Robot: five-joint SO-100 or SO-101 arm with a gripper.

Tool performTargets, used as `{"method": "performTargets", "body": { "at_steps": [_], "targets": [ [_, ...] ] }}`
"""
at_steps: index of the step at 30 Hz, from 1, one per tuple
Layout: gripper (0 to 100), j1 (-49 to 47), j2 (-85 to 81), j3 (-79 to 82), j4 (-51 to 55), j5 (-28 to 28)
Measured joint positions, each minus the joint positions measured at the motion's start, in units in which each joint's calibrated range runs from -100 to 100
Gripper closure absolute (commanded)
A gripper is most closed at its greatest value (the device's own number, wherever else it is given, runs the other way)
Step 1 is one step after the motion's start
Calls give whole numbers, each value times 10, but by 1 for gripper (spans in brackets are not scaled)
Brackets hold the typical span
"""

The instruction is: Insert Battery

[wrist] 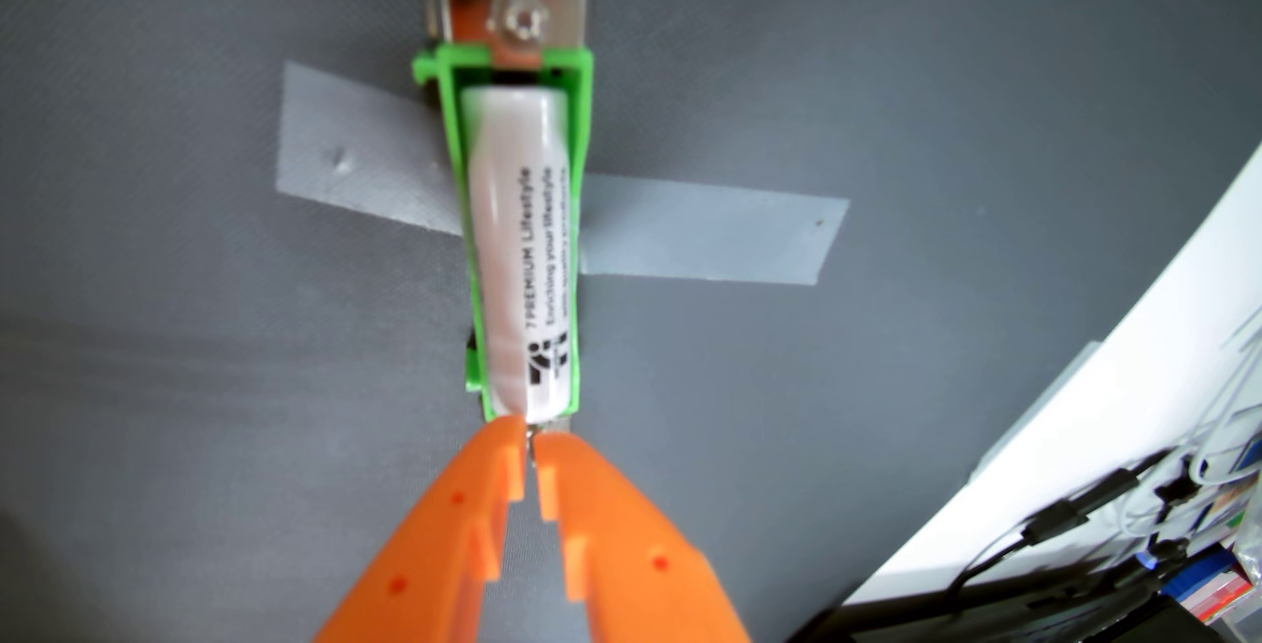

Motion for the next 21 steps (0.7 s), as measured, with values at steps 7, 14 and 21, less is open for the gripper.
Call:
{"method": "performTargets", "body": {
  "at_steps": [7,14,21],
  "targets": [
    [98,-2,0,0,0,4],
    [98,-2,0,0,0,9],
    [98,-2,0,0,0,9]
  ]
}}
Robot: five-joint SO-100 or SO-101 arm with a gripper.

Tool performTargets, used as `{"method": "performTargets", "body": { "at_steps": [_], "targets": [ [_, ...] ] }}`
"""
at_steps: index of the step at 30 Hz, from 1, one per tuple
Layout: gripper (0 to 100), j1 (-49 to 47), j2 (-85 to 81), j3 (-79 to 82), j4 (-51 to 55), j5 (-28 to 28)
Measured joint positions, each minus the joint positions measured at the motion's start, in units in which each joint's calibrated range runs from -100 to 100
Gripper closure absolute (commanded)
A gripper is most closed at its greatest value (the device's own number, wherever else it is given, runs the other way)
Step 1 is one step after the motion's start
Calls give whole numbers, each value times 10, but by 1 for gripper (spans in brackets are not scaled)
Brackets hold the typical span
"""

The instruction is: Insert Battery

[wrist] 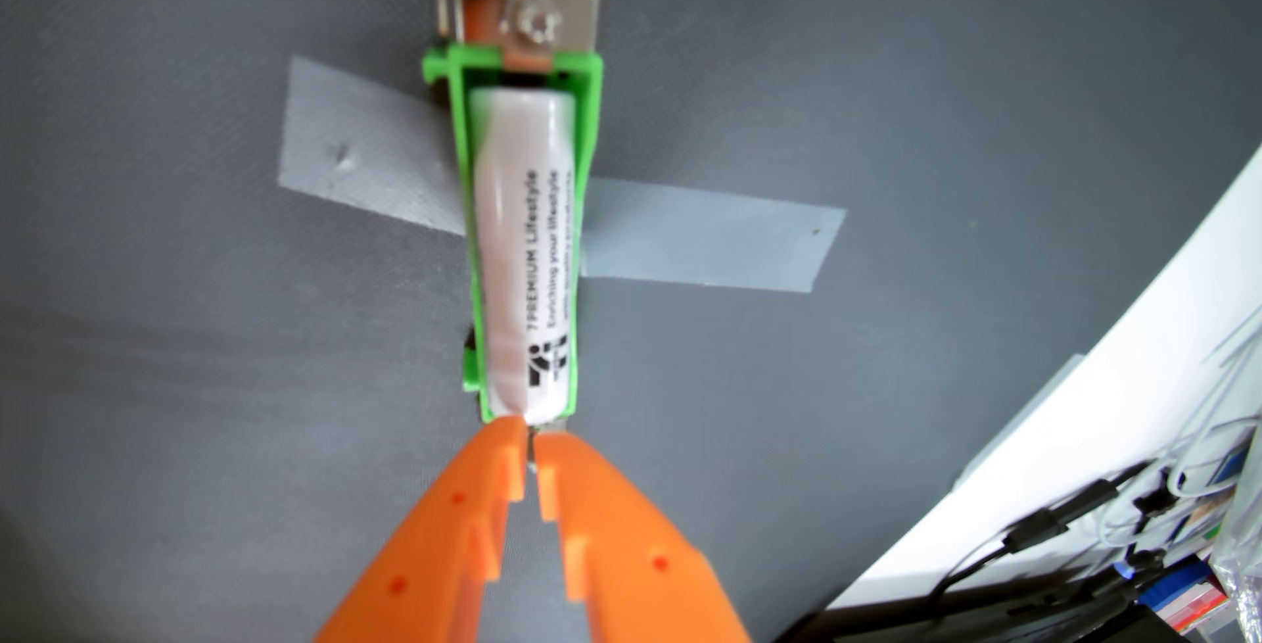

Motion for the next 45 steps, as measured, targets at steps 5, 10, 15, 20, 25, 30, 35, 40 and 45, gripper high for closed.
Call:
{"method": "performTargets", "body": {
  "at_steps": [5,10,15,20,25,30,35,40,45],
  "targets": [
    [98,0,10,0,-23,0],
    [98,0,19,-1,-29,0],
    [98,0,19,-1,-29,0],
    [98,0,19,-1,-29,0],
    [98,0,19,-1,-29,0],
    [98,0,19,-1,-29,0],
    [98,0,19,7,-33,0],
    [98,0,18,9,-34,0],
    [98,0,21,9,-30,0]
  ]
}}
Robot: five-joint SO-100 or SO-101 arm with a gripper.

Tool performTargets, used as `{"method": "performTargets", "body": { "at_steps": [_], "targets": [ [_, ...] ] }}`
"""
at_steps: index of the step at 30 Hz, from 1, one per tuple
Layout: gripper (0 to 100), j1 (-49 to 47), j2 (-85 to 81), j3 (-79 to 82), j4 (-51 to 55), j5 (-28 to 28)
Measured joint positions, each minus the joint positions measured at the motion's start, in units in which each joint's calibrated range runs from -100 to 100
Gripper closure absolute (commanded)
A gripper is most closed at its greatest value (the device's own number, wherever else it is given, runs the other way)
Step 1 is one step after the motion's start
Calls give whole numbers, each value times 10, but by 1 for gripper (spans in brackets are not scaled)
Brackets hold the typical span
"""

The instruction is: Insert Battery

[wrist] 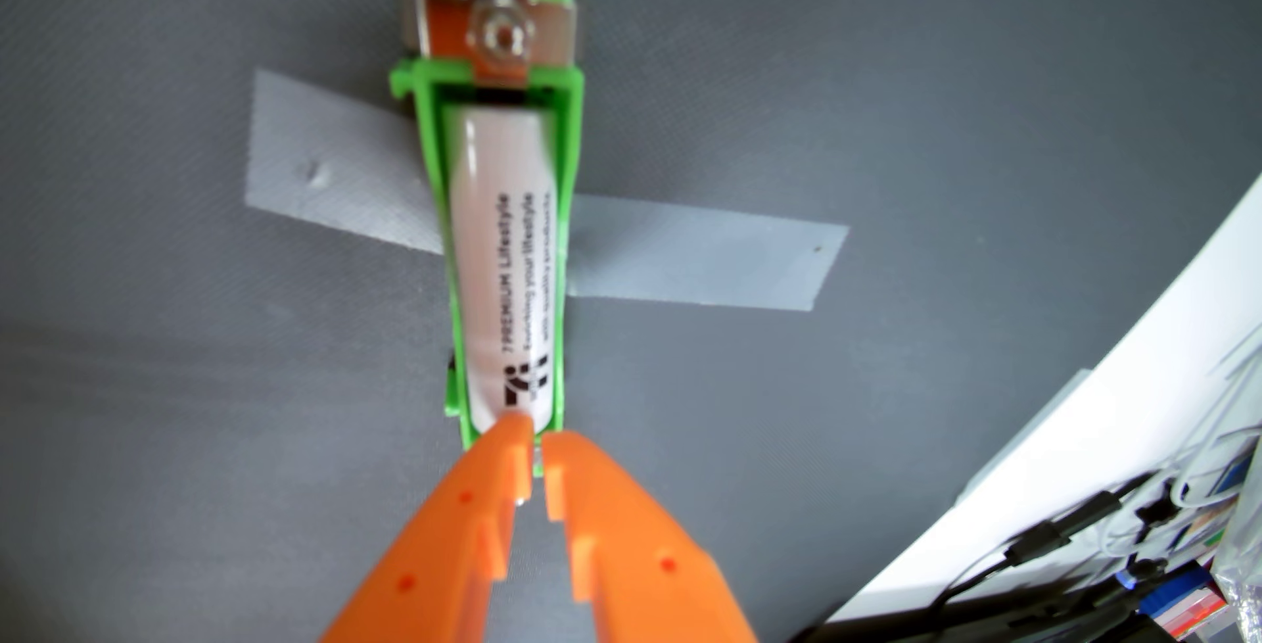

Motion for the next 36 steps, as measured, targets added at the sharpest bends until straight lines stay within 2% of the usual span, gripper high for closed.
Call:
{"method": "performTargets", "body": {
  "at_steps": [14,22,30,36],
  "targets": [
    [98,0,-32,2,5,0],
    [98,12,-183,35,67,0],
    [98,146,-360,138,68,35],
    [98,161,-507,241,69,36]
  ]
}}
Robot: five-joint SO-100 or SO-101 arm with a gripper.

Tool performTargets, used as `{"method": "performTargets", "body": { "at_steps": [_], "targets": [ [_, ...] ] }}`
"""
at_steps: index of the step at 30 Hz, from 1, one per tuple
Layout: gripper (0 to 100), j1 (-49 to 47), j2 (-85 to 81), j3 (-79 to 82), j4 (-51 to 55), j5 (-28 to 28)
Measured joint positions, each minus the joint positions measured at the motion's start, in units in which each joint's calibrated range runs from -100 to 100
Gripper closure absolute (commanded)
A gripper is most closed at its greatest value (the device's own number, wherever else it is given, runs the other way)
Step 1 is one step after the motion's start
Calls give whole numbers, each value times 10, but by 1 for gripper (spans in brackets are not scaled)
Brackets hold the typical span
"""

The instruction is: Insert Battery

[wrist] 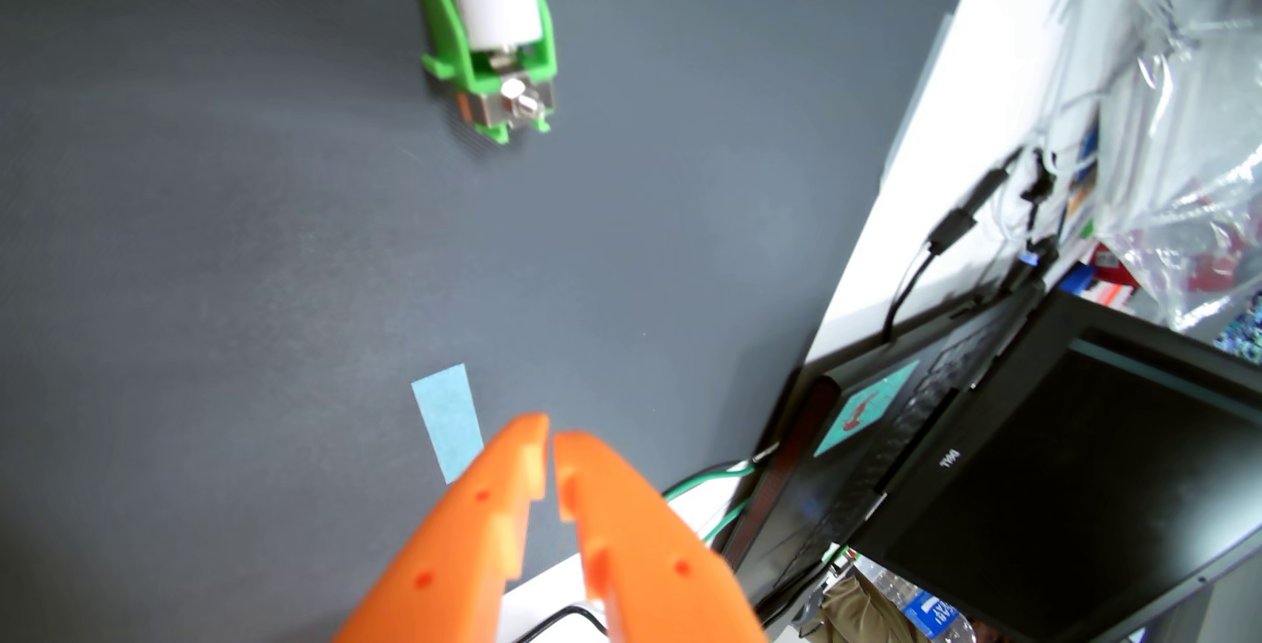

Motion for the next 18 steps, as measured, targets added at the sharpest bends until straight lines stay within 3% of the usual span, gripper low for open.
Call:
{"method": "performTargets", "body": {
  "at_steps": [8,18],
  "targets": [
    [98,8,-166,92,0,0],
    [98,11,-249,157,0,2]
  ]
}}
